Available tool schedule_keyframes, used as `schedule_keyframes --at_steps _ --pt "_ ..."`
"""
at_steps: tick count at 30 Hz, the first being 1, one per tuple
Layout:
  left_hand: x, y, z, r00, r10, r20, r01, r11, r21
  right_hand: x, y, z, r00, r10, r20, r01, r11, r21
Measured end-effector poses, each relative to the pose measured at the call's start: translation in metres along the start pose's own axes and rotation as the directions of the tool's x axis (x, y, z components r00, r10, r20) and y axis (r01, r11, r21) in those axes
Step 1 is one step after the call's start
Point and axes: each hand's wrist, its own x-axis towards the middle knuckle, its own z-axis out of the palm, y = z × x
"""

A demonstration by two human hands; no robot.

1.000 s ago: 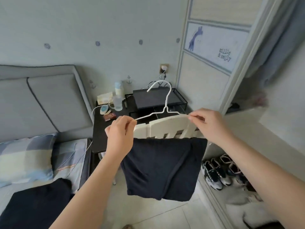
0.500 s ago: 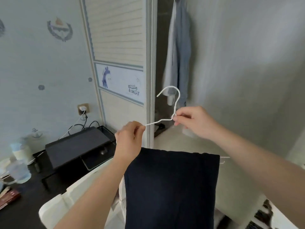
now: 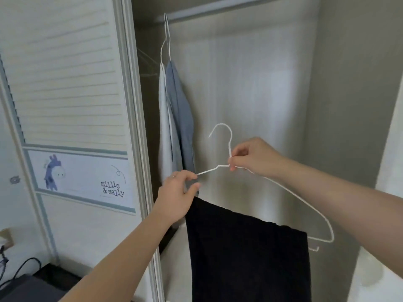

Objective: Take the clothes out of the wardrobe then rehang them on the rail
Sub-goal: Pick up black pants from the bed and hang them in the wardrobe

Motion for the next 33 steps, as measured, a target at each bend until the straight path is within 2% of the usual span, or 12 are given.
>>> schedule_keyframes --at_steps 3,5,8,13,16,18,22,24,25,27,30,33 --pt "0.022 0.001 -0.006 0.986 0.046 0.162 -0.028 0.994 -0.11 0.032 -0.005 -0.006 0.998 0.016 -0.066 -0.025 0.991 -0.134" --pt "0.035 0.003 -0.01 0.964 0.063 0.26 -0.008 0.979 -0.206 0.052 -0.008 -0.01 0.994 0.045 -0.1 -0.061 0.986 -0.157" --pt "0.052 0.01 -0.016 0.93 0.017 0.367 0.118 0.932 -0.342 0.086 -0.008 -0.016 0.985 0.102 -0.141 -0.118 0.987 -0.113" --pt "0.095 0.023 -0.031 0.821 -0.038 0.57 0.328 0.849 -0.415 0.148 -0.004 -0.022 0.966 0.149 -0.214 -0.156 0.988 -0.015" --pt "0.125 0.031 -0.04 0.767 -0.049 0.64 0.469 0.724 -0.506 0.187 -0.001 -0.025 0.968 0.133 -0.215 -0.135 0.991 0.008" --pt "0.145 0.036 -0.049 0.763 -0.037 0.645 0.482 0.698 -0.53 0.213 0.0 -0.029 0.971 0.107 -0.213 -0.108 0.994 0.009" --pt "0.186 0.048 -0.062 0.787 -0.005 0.617 0.451 0.687 -0.57 0.265 0.001 -0.041 0.972 0.066 -0.226 -0.061 0.998 0.031" --pt "0.209 0.053 -0.063 0.831 -0.069 0.552 0.448 0.67 -0.592 0.289 -0.001 -0.047 0.971 0.045 -0.233 -0.027 0.997 0.078" --pt "0.221 0.054 -0.063 0.868 -0.134 0.478 0.429 0.687 -0.587 0.3 -0.003 -0.051 0.971 0.04 -0.237 -0.015 0.994 0.106" --pt "0.247 0.055 -0.065 0.937 -0.233 0.26 0.339 0.785 -0.518 0.322 -0.009 -0.059 0.97 0.037 -0.24 0.004 0.986 0.168" --pt "0.285 0.056 -0.07 0.985 -0.174 -0.01 0.162 0.935 -0.317 0.354 -0.018 -0.073 0.976 0.065 -0.206 -0.001 0.955 0.295" --pt "0.32 0.056 -0.08 0.977 -0.102 -0.186 0.072 0.985 -0.159 0.382 -0.026 -0.089 0.991 0.084 -0.109 -0.03 0.907 0.421"
